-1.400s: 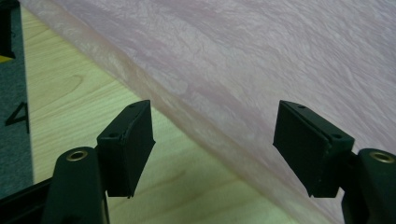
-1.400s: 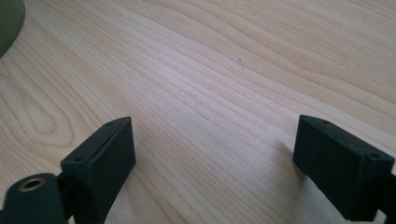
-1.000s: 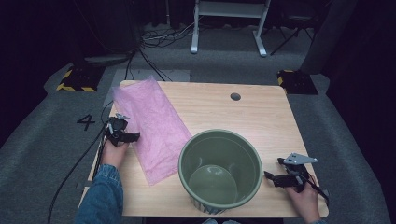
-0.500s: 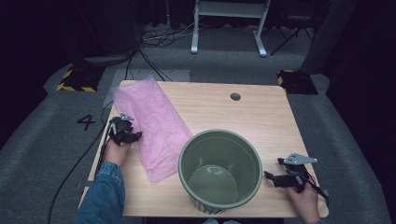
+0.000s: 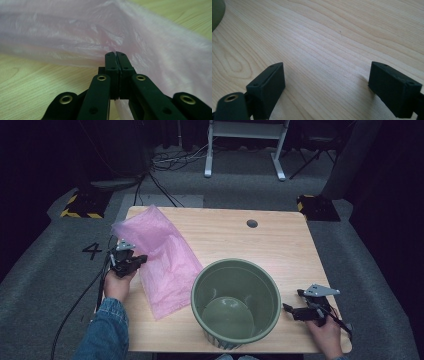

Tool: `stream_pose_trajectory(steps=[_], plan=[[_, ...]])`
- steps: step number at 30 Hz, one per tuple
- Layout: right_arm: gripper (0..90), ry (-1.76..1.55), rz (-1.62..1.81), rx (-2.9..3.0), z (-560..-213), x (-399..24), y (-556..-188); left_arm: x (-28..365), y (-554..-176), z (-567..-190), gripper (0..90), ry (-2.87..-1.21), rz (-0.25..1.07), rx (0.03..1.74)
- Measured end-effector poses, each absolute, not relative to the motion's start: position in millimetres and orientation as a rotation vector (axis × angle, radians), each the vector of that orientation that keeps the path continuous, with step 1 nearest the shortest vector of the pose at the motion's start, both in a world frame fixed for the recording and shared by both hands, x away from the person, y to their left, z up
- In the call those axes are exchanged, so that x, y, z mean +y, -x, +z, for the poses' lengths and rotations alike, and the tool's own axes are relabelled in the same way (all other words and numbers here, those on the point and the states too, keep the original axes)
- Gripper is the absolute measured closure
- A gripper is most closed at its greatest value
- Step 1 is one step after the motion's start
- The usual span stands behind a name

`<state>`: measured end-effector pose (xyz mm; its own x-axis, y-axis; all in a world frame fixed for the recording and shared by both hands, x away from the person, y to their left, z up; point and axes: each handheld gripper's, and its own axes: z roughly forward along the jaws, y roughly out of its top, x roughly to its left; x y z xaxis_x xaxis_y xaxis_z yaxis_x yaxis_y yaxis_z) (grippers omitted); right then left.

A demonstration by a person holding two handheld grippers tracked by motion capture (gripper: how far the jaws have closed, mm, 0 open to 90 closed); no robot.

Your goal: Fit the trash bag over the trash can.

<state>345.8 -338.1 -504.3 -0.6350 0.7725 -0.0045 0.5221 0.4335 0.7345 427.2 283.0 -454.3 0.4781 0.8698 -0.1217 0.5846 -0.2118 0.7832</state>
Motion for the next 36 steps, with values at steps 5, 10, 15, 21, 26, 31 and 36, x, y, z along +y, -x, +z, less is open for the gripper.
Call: stream_pose_trajectory(steps=[5, 10, 15, 21, 26, 31, 36], plan=[[13.9, -1.107, 1.026, 2.351, -504, -338, -346, 283, -409, -429, 88.8, -1.852, 0.463, 1.108], [13.9, -1.107, 1.026, 2.351, -504, -338, -346, 287, -398, -409, 88.8, -1.804, 0.498, 1.082], [14.0, -1.106, 1.027, 2.352, -504, -338, -346, 292, -385, -384, 88.8, -1.762, 0.527, 1.039], [14.1, -1.106, 1.029, 2.353, -504, -338, -346, 293, -378, -371, 88.8, -1.73, 0.512, 0.993], [14.2, -1.106, 1.029, 2.353, -504, -338, -346, 291, -374, -357, 88.8, -1.691, 0.498, 0.932], [14.2, -1.106, 1.029, 2.353, -504, -338, -346, 287, -371, -337, 88.8, -1.666, 0.49, 0.877], [14.2, -1.106, 1.029, 2.353, -504, -338, -346, 283, -369, -321, 89.0, -1.682, 0.498, 0.853]])
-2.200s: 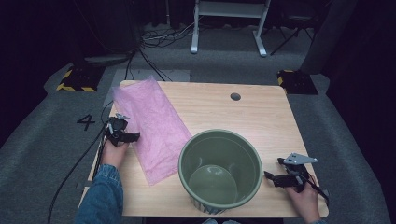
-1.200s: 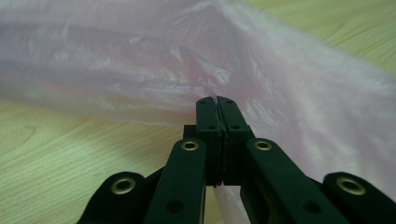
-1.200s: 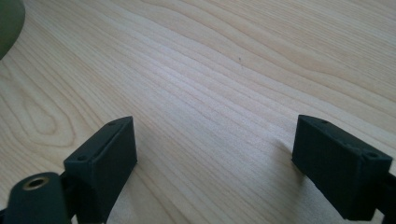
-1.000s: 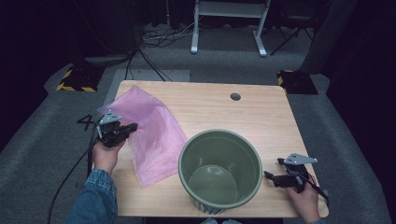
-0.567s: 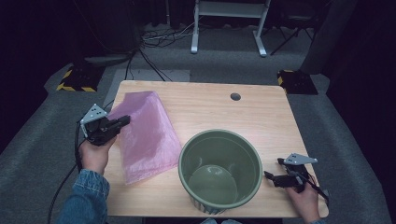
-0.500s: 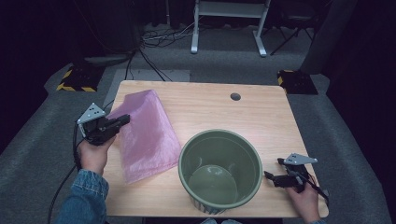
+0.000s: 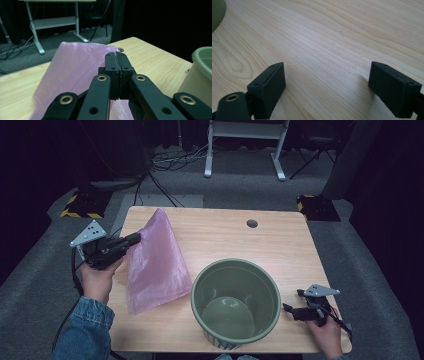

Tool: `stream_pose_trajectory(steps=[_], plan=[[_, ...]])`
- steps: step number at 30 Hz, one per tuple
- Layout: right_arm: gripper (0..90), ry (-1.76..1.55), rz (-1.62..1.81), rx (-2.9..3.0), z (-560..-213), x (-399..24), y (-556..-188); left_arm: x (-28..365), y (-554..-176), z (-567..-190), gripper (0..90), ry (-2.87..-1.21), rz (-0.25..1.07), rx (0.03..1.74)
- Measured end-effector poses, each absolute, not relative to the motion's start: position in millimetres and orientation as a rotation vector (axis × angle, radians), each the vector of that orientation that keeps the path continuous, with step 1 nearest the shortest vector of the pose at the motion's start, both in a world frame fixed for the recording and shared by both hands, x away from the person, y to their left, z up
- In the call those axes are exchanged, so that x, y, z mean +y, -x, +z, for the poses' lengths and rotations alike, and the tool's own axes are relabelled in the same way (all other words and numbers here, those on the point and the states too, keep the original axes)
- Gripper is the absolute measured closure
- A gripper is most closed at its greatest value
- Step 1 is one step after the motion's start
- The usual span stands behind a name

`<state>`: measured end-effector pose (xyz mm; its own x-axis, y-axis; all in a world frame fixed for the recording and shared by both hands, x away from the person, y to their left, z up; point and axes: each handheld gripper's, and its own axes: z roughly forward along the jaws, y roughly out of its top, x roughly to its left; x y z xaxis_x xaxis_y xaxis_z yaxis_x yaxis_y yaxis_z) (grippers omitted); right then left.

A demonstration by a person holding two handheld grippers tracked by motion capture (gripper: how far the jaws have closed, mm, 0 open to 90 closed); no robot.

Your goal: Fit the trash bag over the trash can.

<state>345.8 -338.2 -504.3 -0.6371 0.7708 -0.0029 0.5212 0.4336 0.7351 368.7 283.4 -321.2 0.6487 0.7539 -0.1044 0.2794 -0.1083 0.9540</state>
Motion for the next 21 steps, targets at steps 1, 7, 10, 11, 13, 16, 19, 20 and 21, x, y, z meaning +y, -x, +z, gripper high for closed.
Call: stream_pose_trajectory(steps=[1, 7, 10, 11, 13, 16, 19, 20, 21], plan=[[14.3, -1.107, 1.028, 2.352, -504, -338, -346, 282, -368, -318, 89.0, -1.684, 0.502, 0.842], [14.6, -1.105, 1.029, 2.352, -504, -338, -346, 277, -367, -300, 89.1, -1.681, 0.484, 0.793], [14.6, -1.105, 1.029, 2.351, -504, -338, -346, 273, -368, -287, 89.1, -1.682, 0.485, 0.769], [14.6, -1.105, 1.029, 2.351, -504, -338, -346, 272, -368, -283, 89.1, -1.683, 0.49, 0.765], [14.6, -1.105, 1.029, 2.351, -504, -338, -346, 271, -368, -279, 89.1, -1.685, 0.496, 0.767], [14.9, -1.103, 1.031, 2.349, -504, -338, -345, 268, -370, -268, 89.2, -1.693, 0.509, 0.765], [14.9, -1.103, 1.032, 2.352, -504, -338, -345, 265, -371, -259, 89.3, -1.696, 0.513, 0.744], [14.9, -1.103, 1.031, 2.352, -504, -338, -345, 265, -371, -256, 89.3, -1.697, 0.512, 0.739], [14.9, -1.103, 1.031, 2.352, -504, -338, -345, 265, -371, -256, 89.3, -1.697, 0.512, 0.739]])
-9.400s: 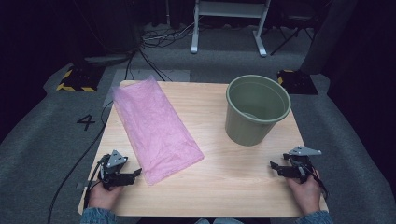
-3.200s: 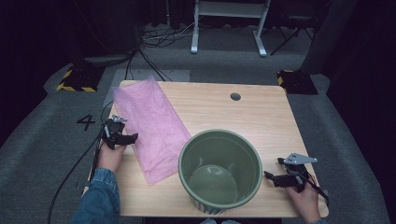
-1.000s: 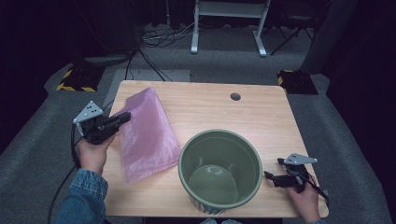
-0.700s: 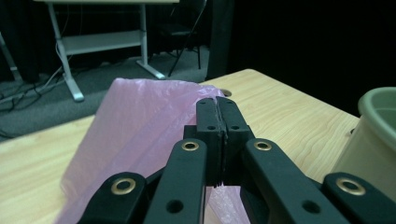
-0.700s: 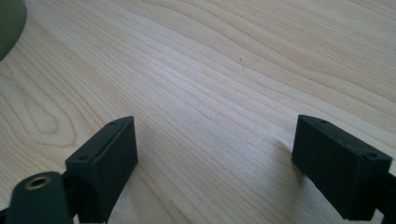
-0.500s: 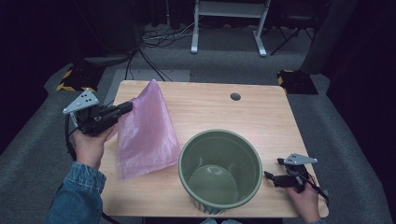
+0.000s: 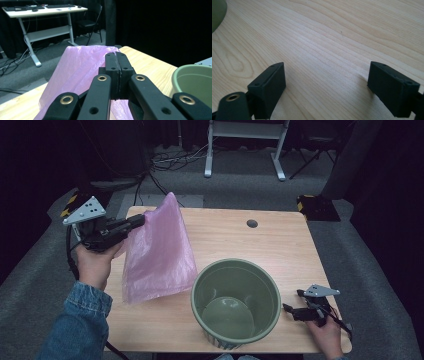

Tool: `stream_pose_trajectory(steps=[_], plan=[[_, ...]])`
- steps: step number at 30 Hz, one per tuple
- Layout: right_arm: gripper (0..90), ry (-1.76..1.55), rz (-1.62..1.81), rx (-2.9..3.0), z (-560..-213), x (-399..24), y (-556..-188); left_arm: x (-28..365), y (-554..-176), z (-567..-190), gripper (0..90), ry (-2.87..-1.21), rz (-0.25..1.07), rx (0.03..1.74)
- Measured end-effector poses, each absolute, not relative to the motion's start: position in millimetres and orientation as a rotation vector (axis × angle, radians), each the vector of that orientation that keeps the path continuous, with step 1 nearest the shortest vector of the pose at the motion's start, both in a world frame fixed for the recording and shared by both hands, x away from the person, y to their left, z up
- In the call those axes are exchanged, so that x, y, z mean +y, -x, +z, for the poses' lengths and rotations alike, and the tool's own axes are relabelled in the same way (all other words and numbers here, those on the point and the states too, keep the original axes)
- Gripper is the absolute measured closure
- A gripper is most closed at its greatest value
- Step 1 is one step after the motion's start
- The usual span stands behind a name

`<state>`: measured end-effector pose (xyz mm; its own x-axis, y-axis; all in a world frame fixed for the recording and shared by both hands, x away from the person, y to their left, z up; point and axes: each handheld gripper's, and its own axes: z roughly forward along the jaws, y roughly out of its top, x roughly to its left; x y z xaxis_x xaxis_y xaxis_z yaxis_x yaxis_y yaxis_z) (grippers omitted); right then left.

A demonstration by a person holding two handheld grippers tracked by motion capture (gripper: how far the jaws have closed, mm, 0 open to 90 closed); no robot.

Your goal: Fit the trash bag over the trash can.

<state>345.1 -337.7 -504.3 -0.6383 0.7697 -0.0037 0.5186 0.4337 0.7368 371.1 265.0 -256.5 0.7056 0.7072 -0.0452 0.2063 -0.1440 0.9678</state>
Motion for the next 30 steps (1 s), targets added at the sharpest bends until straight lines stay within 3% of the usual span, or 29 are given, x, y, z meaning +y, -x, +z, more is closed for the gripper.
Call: stream_pose_trajectory(steps=[30], plan=[[15.1, -1.094, 1.033, 2.357, -504, -338, -345, 258, -397, -196, 89.4, -1.655, 0.442, 0.601]])
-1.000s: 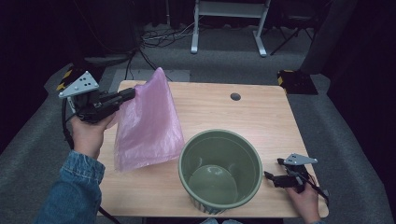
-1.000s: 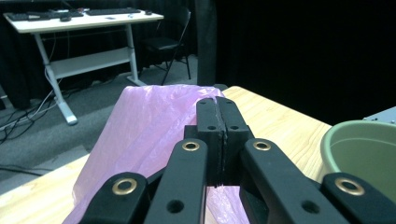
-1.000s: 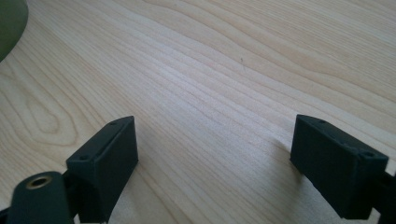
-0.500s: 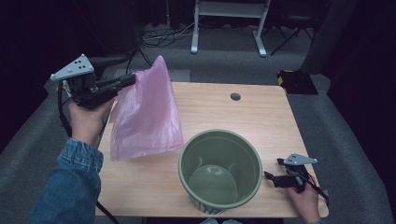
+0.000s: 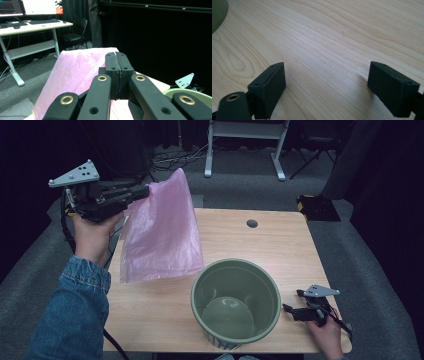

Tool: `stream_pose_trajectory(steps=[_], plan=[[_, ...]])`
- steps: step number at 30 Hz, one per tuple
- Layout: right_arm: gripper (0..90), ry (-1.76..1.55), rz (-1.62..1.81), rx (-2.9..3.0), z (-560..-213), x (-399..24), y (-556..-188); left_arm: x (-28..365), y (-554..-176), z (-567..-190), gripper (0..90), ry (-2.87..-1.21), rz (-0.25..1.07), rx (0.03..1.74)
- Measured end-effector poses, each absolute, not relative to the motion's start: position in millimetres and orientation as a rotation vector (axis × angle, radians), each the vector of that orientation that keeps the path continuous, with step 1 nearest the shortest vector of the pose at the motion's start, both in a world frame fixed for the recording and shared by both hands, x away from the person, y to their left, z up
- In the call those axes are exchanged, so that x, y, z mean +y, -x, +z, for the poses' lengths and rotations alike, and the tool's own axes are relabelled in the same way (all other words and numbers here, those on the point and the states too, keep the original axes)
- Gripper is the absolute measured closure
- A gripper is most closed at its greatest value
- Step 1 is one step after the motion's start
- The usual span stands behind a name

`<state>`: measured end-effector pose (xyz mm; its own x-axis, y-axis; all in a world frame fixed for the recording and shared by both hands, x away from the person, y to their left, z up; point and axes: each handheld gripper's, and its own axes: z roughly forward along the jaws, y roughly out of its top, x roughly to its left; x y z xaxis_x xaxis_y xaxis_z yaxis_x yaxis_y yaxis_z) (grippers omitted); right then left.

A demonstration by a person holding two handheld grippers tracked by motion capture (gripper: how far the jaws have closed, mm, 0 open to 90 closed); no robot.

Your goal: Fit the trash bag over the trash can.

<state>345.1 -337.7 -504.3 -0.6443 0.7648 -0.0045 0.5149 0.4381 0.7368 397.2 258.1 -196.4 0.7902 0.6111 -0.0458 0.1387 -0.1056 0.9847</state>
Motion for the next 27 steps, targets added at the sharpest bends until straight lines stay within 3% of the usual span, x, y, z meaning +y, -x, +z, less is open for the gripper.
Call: stream_pose_trajectory(steps=[27], plan=[[15.1, -1.089, 1.035, 2.359, -504, -338, -345, 208, -402, -144, 89.3, -1.66, 0.376, 0.436]])
